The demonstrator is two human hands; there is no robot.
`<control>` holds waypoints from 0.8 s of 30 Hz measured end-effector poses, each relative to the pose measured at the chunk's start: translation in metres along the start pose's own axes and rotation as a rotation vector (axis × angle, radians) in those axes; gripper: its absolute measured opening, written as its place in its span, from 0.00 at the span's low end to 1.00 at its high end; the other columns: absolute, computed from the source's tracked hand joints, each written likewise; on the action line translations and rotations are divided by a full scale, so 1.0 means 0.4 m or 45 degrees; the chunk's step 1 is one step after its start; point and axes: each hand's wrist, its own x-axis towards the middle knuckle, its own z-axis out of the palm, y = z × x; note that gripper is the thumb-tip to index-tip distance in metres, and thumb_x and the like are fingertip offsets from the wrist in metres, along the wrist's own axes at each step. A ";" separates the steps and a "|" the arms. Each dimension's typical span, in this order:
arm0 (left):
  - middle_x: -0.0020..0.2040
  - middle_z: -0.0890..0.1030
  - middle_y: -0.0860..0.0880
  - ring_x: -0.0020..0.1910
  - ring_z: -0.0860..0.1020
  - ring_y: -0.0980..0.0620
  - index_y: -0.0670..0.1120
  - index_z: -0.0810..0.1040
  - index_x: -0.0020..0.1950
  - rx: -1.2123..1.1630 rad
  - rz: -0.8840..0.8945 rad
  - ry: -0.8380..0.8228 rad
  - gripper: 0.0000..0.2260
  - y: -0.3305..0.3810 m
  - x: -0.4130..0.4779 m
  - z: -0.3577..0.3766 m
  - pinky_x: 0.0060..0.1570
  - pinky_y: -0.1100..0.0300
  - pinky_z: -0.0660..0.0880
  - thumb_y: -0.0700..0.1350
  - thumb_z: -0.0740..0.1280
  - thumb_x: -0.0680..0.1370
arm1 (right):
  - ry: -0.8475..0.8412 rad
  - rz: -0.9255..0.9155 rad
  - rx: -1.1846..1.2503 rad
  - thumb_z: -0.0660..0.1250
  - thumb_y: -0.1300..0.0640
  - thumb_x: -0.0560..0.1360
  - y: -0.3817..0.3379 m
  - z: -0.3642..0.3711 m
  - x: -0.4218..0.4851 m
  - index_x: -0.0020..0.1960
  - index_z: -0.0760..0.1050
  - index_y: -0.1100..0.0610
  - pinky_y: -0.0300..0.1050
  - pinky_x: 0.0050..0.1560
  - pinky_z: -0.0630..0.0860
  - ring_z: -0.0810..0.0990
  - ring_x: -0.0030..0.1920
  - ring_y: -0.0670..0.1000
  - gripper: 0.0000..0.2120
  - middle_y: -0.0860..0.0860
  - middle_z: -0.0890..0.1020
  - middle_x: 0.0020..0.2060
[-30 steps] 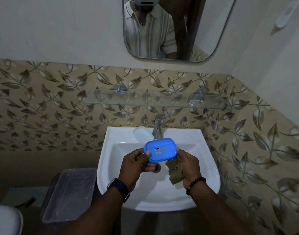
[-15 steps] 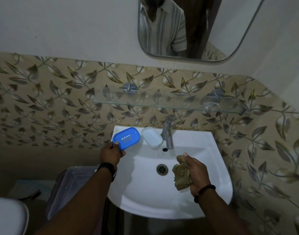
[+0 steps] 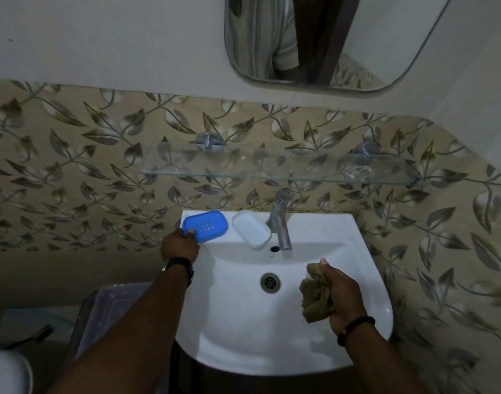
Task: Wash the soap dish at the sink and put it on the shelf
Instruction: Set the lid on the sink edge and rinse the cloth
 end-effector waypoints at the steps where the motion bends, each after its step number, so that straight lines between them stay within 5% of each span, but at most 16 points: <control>1: 0.49 0.84 0.32 0.49 0.84 0.35 0.32 0.81 0.54 0.046 0.029 0.005 0.16 0.001 0.003 0.001 0.55 0.45 0.80 0.47 0.68 0.80 | 0.007 0.011 0.012 0.71 0.49 0.77 0.002 0.001 0.002 0.56 0.80 0.66 0.49 0.33 0.70 0.74 0.29 0.56 0.20 0.66 0.80 0.36; 6: 0.60 0.79 0.31 0.63 0.76 0.35 0.37 0.73 0.71 0.323 0.076 -0.015 0.25 0.004 -0.008 0.007 0.67 0.50 0.71 0.52 0.67 0.80 | -0.038 0.078 0.069 0.70 0.48 0.76 0.011 0.013 0.005 0.58 0.77 0.68 0.47 0.34 0.65 0.69 0.29 0.53 0.22 0.63 0.76 0.35; 17: 0.64 0.71 0.34 0.58 0.76 0.32 0.39 0.73 0.67 0.493 0.220 0.031 0.23 0.003 -0.057 0.018 0.59 0.45 0.74 0.49 0.71 0.77 | 0.006 0.033 0.038 0.69 0.48 0.77 0.014 0.009 -0.006 0.56 0.79 0.68 0.48 0.31 0.73 0.75 0.29 0.57 0.21 0.66 0.78 0.38; 24: 0.64 0.73 0.36 0.55 0.79 0.36 0.38 0.77 0.64 0.291 0.411 0.134 0.18 -0.012 -0.135 0.041 0.57 0.47 0.75 0.48 0.70 0.78 | -0.115 0.086 0.094 0.68 0.46 0.76 -0.003 0.000 -0.012 0.53 0.76 0.65 0.46 0.34 0.67 0.71 0.31 0.54 0.21 0.63 0.72 0.41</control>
